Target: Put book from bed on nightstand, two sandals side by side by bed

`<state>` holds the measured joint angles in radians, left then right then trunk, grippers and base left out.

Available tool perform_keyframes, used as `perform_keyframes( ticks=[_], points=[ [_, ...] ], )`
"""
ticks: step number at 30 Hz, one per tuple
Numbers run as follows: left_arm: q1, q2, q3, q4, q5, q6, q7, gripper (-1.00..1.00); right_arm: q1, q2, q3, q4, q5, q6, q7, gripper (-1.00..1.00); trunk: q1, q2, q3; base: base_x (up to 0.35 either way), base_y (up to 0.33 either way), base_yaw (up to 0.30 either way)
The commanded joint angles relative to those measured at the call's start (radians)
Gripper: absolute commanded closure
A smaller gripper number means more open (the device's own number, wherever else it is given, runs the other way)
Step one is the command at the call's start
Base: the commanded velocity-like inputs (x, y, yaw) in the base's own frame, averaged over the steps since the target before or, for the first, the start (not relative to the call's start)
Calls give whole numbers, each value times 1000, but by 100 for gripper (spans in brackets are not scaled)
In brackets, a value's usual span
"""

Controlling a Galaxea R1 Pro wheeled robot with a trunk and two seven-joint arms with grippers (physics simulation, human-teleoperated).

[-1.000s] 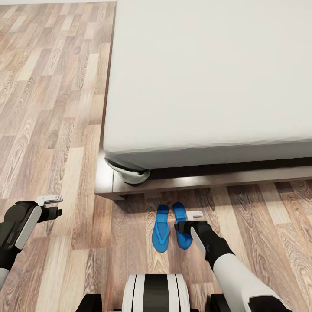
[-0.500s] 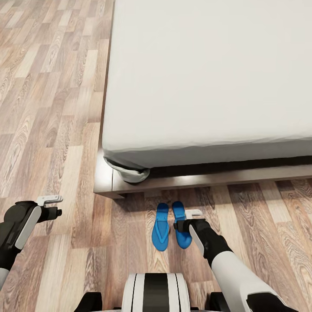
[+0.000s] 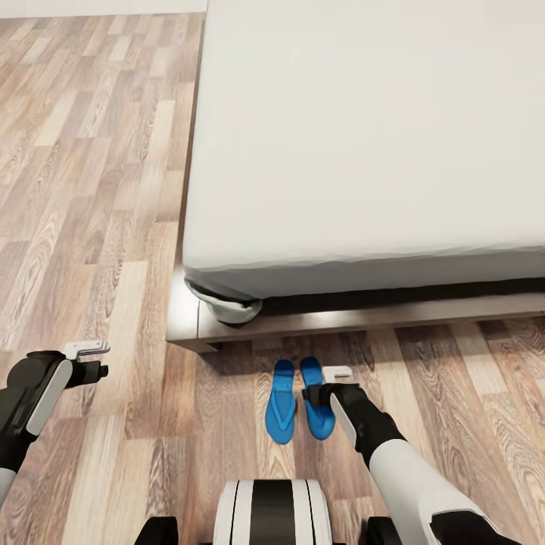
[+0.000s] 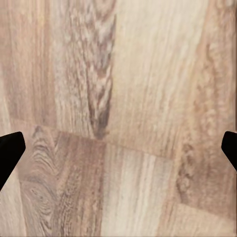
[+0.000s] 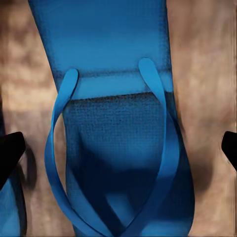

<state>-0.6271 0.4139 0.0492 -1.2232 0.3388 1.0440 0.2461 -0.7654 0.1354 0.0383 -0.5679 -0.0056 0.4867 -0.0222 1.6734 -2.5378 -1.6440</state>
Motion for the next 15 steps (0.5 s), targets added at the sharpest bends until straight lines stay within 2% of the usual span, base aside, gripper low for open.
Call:
perform_keyframes(
  ticks=[1, 3, 12, 15],
  points=[
    [0, 0, 0, -1, 11, 3, 9, -100, 0, 0, 3, -2, -1, 6, -2, -100, -1, 0, 3, 0, 0, 0],
    [0, 0, -1, -1, 11, 3, 10, -100, 0, 0, 3, -2, -1, 6, -2, -100, -1, 1, 11, 0, 0, 0],
    [0, 0, 0, -1, 10, 3, 10, -100, 0, 0, 3, -3, -1, 6, -2, -100, -1, 1, 11, 0, 0, 0],
    [0, 0, 0, -2, 10, 3, 10, -100, 0, 0, 3, -3, -1, 6, -2, -100, -3, 1, 23, 0, 0, 0]
  ],
)
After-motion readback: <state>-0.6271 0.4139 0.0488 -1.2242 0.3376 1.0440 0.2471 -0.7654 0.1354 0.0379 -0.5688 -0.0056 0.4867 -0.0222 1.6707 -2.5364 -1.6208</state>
